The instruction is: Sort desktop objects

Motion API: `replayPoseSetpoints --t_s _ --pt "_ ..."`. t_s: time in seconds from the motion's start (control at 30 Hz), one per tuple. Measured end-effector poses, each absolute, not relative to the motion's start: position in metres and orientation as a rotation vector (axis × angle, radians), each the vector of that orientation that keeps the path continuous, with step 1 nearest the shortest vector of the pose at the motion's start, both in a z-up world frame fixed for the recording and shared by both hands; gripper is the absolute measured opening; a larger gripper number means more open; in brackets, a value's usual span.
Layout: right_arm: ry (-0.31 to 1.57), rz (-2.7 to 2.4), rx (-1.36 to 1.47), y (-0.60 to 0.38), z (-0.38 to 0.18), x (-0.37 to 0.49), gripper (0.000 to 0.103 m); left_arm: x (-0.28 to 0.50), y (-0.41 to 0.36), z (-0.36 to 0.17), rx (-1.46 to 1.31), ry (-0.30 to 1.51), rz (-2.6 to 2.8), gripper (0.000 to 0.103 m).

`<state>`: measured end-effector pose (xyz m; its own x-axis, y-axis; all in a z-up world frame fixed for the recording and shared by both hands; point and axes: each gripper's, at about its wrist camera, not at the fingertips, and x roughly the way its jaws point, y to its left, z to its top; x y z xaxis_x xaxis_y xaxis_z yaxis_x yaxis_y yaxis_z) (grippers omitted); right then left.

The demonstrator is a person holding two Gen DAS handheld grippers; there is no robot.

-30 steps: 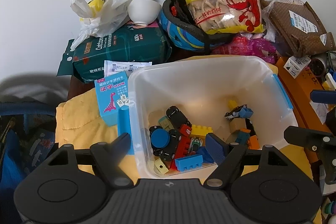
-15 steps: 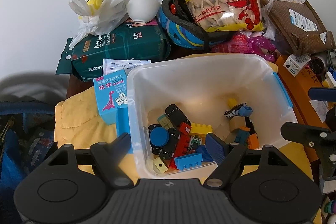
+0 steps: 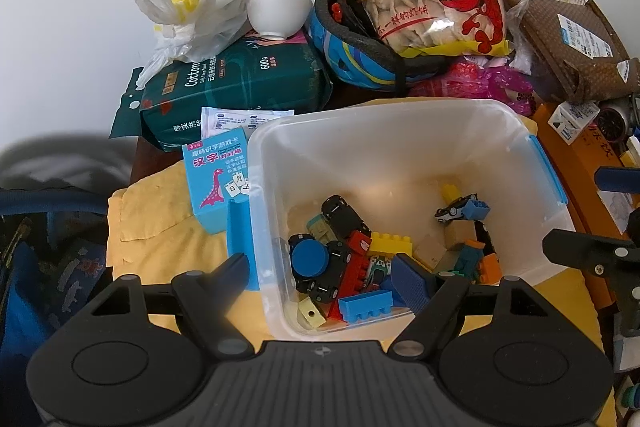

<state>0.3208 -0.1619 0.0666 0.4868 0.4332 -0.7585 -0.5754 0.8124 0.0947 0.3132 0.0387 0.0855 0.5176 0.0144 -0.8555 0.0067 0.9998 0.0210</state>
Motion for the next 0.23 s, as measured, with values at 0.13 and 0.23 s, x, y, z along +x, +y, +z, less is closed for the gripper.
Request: replayPoseSetpoints --t_s 0.13,0.23 --pt "0.869 0.619 -0.182 -0.1615 0.0645 0.3213 0.102 0.3118 0.0387 0.0863 0.012 1.013 -0.011 0.081" --pt "0.874 0.617 -0.175 -0.1615 0.0617 0.321 0.102 0.3114 0.0395 0.0863 -0.005 1.006 -0.013 0.082"
